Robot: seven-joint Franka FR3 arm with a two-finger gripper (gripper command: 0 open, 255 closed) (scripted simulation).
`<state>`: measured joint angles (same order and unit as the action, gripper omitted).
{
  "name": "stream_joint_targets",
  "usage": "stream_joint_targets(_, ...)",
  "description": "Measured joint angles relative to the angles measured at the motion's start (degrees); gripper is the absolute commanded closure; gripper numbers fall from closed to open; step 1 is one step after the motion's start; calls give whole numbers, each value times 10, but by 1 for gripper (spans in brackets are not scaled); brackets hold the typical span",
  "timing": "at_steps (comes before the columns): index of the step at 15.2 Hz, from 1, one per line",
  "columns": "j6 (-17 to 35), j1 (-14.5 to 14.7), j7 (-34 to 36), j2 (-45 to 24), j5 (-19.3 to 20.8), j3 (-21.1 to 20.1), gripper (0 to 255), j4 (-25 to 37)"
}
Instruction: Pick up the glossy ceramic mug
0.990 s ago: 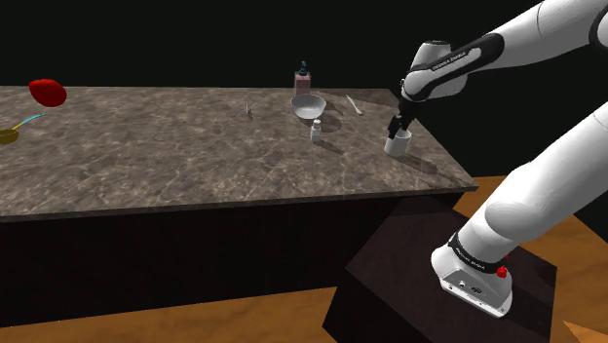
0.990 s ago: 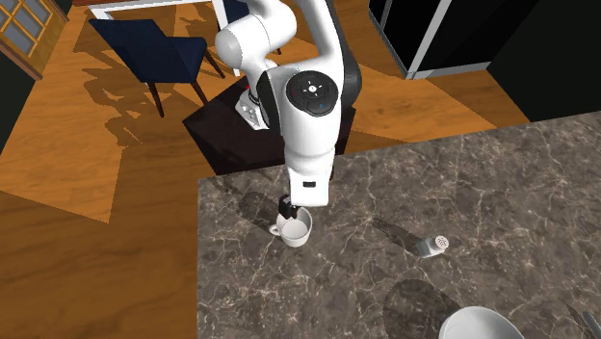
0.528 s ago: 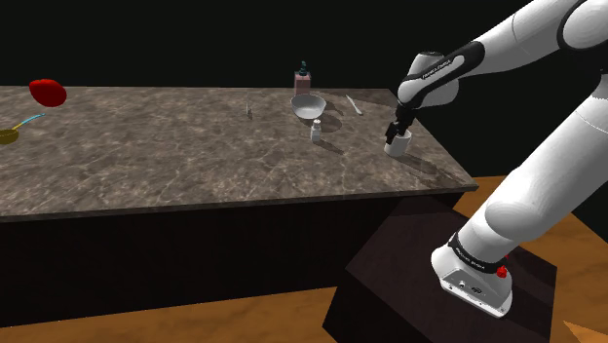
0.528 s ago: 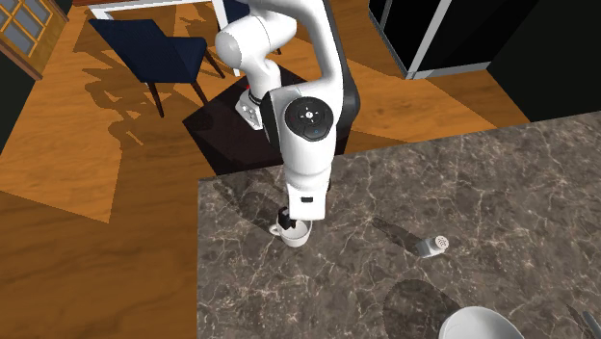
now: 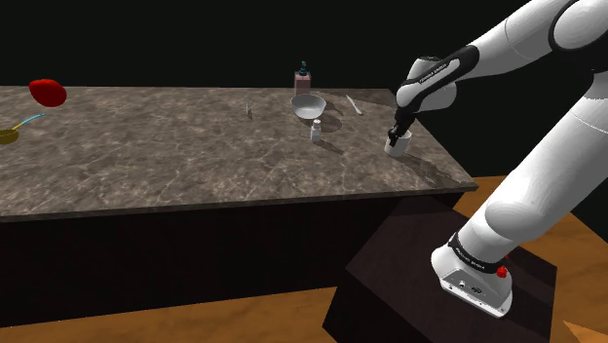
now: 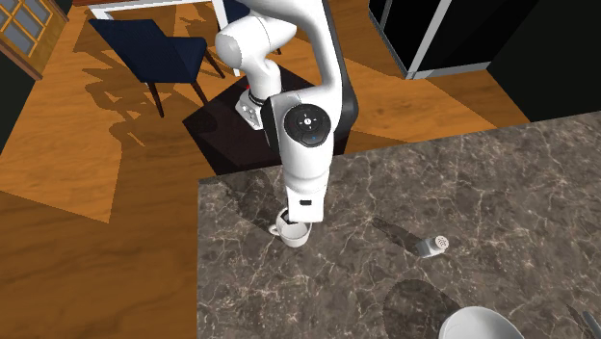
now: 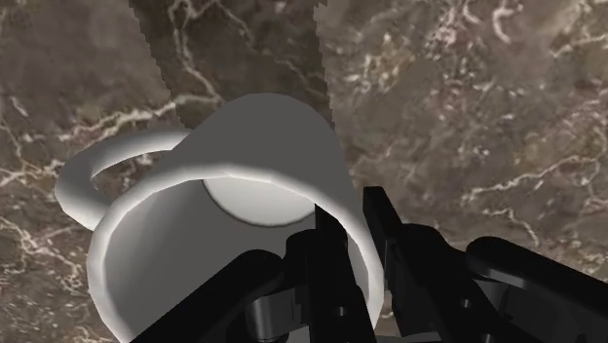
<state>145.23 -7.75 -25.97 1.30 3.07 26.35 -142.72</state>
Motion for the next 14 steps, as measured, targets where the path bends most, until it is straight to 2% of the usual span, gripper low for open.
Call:
stream_joint_targets(6,-5,0,3,4,2,-1,255,1)
stream_joint_targets(14,-67,-2,23,52,30,-5,255,19)
